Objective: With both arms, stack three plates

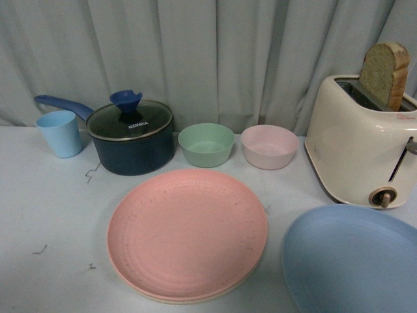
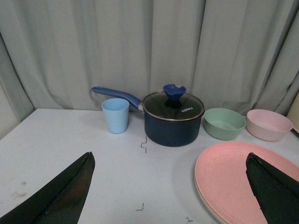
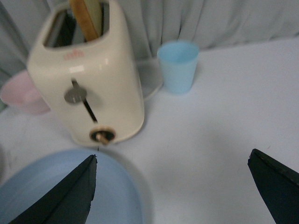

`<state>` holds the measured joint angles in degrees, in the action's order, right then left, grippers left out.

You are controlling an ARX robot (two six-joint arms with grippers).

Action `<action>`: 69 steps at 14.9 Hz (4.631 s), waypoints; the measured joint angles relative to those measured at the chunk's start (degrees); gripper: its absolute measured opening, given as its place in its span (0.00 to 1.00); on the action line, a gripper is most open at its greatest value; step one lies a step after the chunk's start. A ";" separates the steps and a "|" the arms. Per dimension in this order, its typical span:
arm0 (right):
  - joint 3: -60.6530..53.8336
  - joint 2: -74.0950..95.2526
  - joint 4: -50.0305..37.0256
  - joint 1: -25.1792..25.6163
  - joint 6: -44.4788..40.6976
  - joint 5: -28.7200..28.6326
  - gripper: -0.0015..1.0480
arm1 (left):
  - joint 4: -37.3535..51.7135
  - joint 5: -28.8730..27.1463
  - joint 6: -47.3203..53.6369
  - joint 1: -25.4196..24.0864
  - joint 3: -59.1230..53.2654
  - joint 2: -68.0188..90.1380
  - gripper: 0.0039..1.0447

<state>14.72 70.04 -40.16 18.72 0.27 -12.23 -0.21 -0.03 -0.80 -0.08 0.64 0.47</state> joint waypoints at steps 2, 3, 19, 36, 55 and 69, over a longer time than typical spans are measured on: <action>3.85 14.75 1.55 -3.56 1.44 2.45 0.94 | 0.00 0.02 0.00 0.00 0.00 0.00 0.94; 5.46 19.80 1.46 -5.31 1.49 3.61 0.94 | 0.00 0.00 0.00 0.00 0.00 0.00 0.94; 12.02 42.10 -0.50 -9.53 -1.05 6.49 0.21 | 0.00 0.00 0.00 0.00 0.00 0.00 0.94; 13.22 17.59 9.84 -24.81 11.34 5.64 0.03 | 0.00 0.02 0.00 0.00 0.00 0.00 0.94; 42.12 46.10 22.64 -47.36 28.89 23.19 0.03 | 0.02 0.02 0.00 0.00 0.00 0.00 0.94; 36.09 31.56 23.63 -45.24 30.23 16.85 0.91 | 0.00 0.02 0.00 0.00 0.00 0.00 0.94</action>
<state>50.81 101.60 -16.53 -26.52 30.50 4.62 -0.21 -0.01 -0.80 -0.08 0.64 0.47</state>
